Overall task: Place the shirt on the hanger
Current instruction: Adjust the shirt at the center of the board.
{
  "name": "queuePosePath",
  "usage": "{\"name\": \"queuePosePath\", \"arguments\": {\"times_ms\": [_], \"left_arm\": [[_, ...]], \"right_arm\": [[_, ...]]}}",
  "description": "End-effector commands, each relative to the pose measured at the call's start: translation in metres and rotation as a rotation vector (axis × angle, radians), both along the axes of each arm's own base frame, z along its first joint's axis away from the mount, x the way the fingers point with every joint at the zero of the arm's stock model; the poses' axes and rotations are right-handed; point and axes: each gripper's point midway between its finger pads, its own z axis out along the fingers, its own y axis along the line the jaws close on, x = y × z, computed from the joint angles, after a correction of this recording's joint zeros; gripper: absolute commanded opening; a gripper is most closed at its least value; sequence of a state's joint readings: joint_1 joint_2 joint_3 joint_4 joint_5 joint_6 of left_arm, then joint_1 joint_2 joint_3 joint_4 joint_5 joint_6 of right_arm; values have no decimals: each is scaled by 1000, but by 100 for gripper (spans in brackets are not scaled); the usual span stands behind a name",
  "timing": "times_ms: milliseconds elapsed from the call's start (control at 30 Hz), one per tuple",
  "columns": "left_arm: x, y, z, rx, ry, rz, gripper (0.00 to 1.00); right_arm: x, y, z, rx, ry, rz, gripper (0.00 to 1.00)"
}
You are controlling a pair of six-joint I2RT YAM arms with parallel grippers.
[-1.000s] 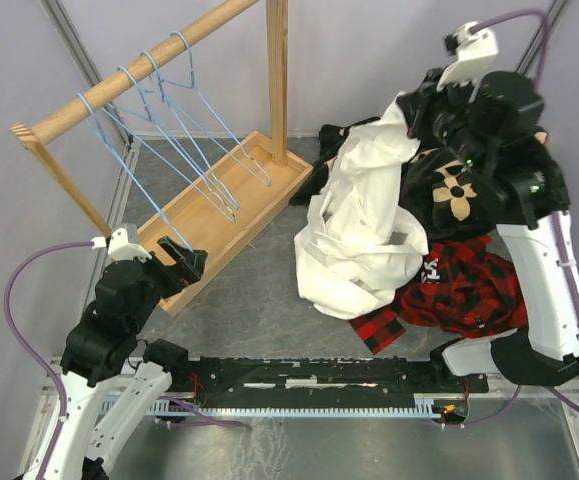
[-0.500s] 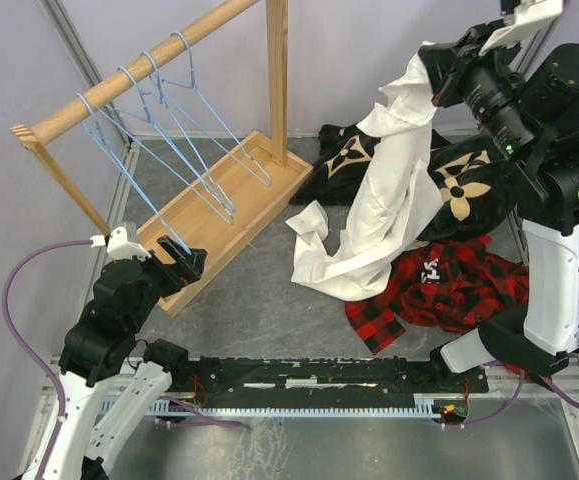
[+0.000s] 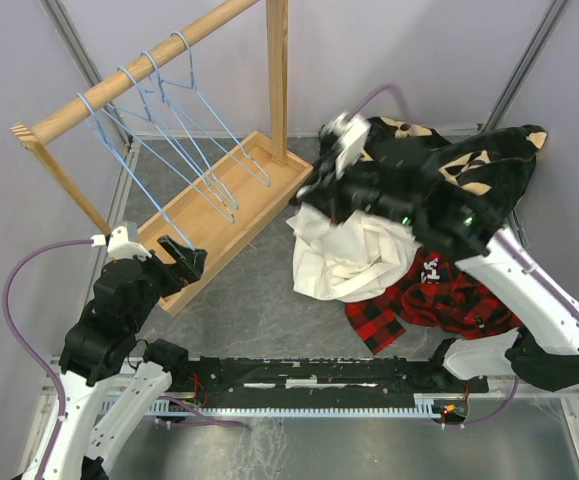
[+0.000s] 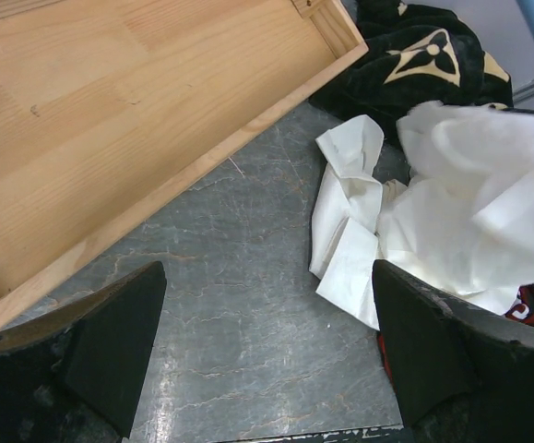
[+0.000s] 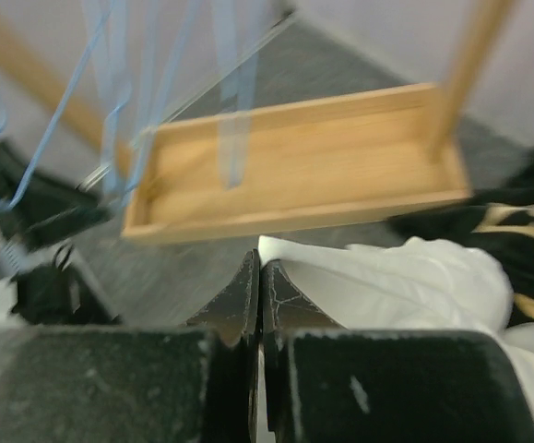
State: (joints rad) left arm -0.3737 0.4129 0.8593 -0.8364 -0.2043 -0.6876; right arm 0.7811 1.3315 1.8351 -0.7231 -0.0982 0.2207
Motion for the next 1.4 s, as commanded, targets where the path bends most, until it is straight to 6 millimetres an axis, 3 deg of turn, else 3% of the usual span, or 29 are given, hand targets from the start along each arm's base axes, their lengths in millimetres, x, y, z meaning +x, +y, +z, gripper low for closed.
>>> {"name": "queuePosePath", "arguments": {"times_ms": [0,100,167,267,333,533,700,800,967,1200,1367], "left_arm": [[2,-1,10,14,-28,-13,98],[2,-1,9,14,-27,-13,98],[4,-1,8,16,-21,-12,98],[7,-3,6,15,-18,-17,98],[8,-5,4,15,-14,-20,98],[10,-6,2,12,-10,-19,97],[9,-3,4,25,-15,-12,97],[7,-2,5,27,-15,-17,97],[5,-4,3,27,-3,-32,97],[4,-6,1,23,4,-43,97],[4,-5,1,29,4,-40,96]], "right_arm": [[-60,39,-30,10,18,119,1],[-101,63,-91,-109,92,207,25],[-115,61,-129,-196,126,200,47],[-105,31,-159,-235,153,49,75],[-92,1,-167,-271,141,-90,84],[-50,-75,-172,-405,128,-411,87],[-7,-112,-181,-443,227,-542,87],[19,-115,-193,-460,291,-558,89],[63,-124,-230,-485,422,-578,91],[121,-132,-265,-408,555,-593,94],[142,-129,-297,-466,605,-602,95]]}}
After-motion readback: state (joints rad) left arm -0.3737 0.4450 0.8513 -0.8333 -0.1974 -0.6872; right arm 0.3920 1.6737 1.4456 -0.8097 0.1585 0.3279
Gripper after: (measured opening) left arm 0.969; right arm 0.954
